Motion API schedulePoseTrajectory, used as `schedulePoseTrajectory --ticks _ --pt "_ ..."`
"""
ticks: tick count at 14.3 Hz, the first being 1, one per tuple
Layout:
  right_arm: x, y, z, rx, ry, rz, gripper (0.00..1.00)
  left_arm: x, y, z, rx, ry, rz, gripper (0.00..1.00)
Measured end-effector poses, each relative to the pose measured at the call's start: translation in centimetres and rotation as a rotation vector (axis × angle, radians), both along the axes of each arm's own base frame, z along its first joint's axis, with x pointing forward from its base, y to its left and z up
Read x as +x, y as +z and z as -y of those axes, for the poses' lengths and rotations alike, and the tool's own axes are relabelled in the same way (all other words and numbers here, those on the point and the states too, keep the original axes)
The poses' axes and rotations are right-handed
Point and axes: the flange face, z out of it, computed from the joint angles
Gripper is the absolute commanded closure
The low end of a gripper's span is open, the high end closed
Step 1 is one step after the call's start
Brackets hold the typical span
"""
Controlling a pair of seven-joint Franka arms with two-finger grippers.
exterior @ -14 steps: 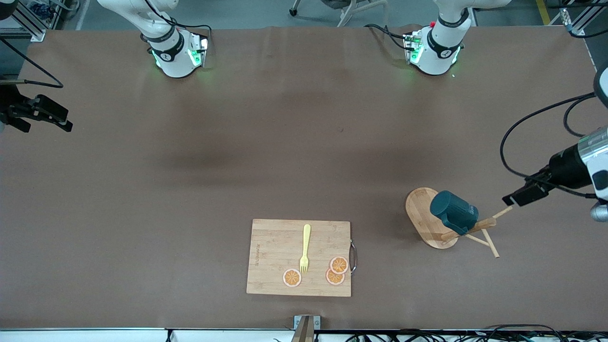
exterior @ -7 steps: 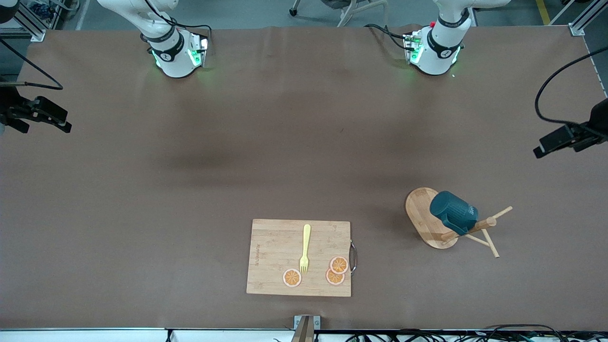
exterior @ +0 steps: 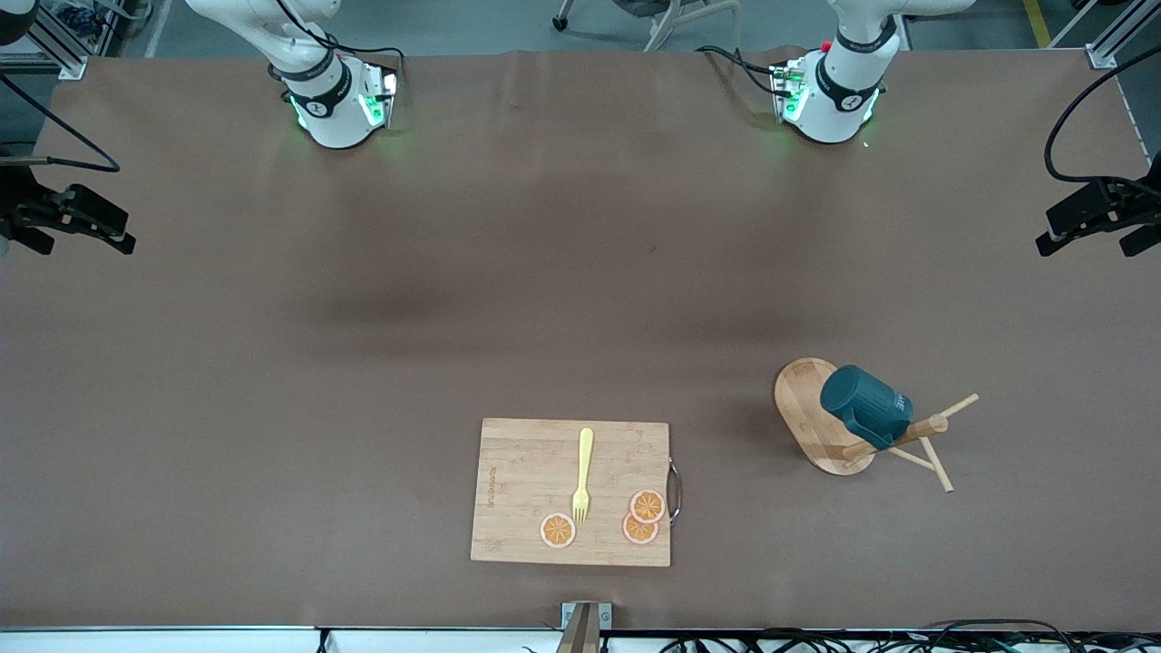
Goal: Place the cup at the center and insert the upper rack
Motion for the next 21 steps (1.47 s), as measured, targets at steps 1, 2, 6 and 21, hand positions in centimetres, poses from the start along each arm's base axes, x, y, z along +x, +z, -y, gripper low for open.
schedulePoseTrajectory --ticks 1,2,6,21 --pt "0.0 0.0 0.0 0.0 0.0 -0.002 0.0 -0.1 0.1 0.1 0.0 -0.007 0.002 0.0" --pt "-0.1 0.1 0.0 0.0 0.0 -0.002 0.0 -0.1 0.1 0.2 0.001 -0.016 0.003 0.0" --pt "-0.2 0.3 -0.6 0.0 0.01 0.002 0.0 -0.1 0.2 0.3 0.006 -0.083 0.008 0.0" --pt "0.0 -0.6 -1.0 0.0 0.018 0.01 0.0 -0.2 0.3 2.5 -0.001 -0.025 0.006 0.0"
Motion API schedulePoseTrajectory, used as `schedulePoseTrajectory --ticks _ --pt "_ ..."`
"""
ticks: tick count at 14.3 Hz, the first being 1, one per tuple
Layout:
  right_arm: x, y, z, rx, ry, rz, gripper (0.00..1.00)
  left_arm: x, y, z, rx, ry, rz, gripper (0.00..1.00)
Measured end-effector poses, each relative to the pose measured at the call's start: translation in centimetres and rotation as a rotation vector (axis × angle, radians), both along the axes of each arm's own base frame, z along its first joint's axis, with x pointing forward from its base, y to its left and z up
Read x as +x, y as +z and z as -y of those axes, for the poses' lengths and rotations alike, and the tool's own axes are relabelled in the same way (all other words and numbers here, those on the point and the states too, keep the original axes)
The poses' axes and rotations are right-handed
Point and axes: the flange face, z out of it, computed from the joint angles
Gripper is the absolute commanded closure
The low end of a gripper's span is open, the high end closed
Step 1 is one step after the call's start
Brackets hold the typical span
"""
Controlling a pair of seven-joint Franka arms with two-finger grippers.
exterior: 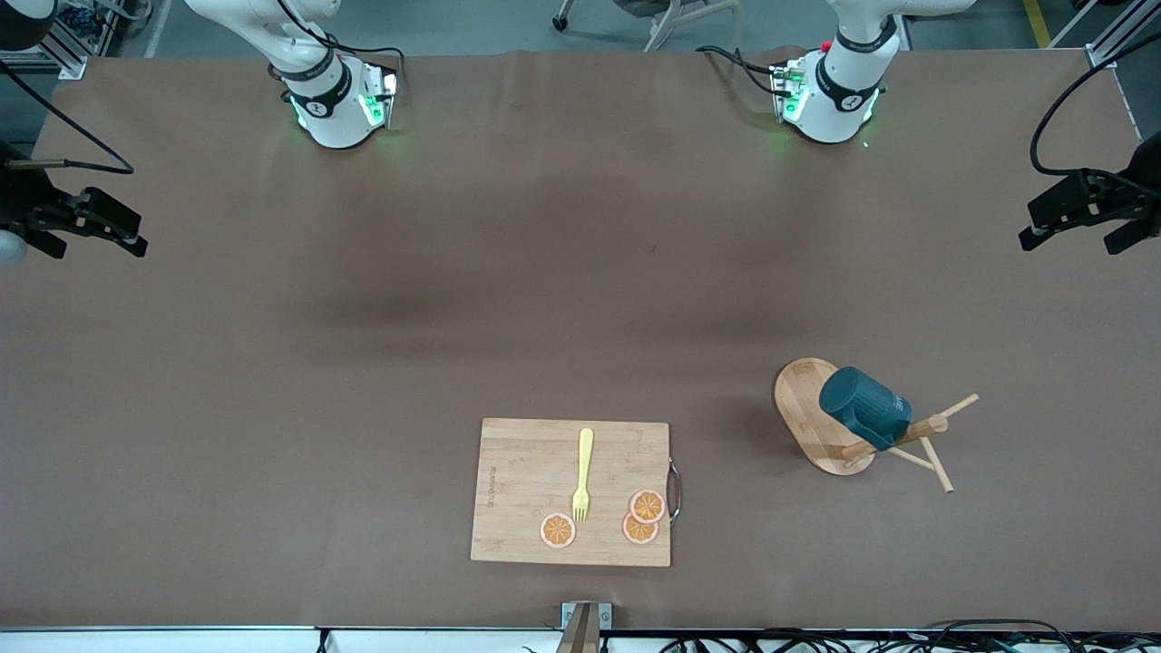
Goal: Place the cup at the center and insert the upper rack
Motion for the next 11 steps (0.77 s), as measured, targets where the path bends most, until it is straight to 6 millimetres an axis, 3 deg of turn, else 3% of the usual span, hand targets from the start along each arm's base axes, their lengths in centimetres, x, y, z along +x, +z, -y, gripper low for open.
schedulePoseTrajectory --ticks 11 --pt "-2.0 -0.1 0.0 0.001 0.0 -0.008 0.0 0.0 0.1 -0.2 0.0 0.005 0.002 0.0"
